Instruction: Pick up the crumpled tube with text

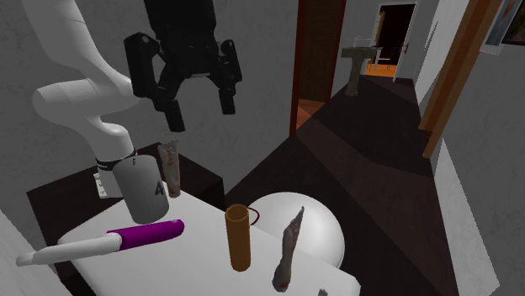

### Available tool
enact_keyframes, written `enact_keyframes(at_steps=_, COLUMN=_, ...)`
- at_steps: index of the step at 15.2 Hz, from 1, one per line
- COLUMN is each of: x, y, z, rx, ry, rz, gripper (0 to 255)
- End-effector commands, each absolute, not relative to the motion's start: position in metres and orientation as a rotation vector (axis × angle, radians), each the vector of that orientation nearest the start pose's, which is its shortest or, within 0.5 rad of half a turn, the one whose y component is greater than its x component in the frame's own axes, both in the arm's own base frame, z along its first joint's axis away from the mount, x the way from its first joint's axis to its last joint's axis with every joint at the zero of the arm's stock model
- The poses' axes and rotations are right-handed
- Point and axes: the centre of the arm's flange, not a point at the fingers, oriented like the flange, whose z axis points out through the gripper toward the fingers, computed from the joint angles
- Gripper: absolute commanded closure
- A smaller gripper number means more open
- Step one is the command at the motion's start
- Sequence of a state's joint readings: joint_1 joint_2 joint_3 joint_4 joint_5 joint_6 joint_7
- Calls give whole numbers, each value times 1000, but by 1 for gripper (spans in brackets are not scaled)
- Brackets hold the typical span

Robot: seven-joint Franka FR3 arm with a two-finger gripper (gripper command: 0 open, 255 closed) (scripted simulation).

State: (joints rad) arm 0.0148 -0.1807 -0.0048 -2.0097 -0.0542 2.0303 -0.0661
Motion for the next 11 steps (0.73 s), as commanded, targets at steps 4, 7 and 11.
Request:
enact_keyframes(at_steps=4, x=582, y=-1, z=525, rx=-3145, ry=-171, rz=-331, gripper=0)
enact_keyframes(at_steps=7, x=618, y=-1, z=510, rx=-3126, ry=-182, rz=-338, gripper=0)
enact_keyframes(at_steps=11, x=667, y=0, z=491, rx=-3101, ry=-197, rz=-346, gripper=0)
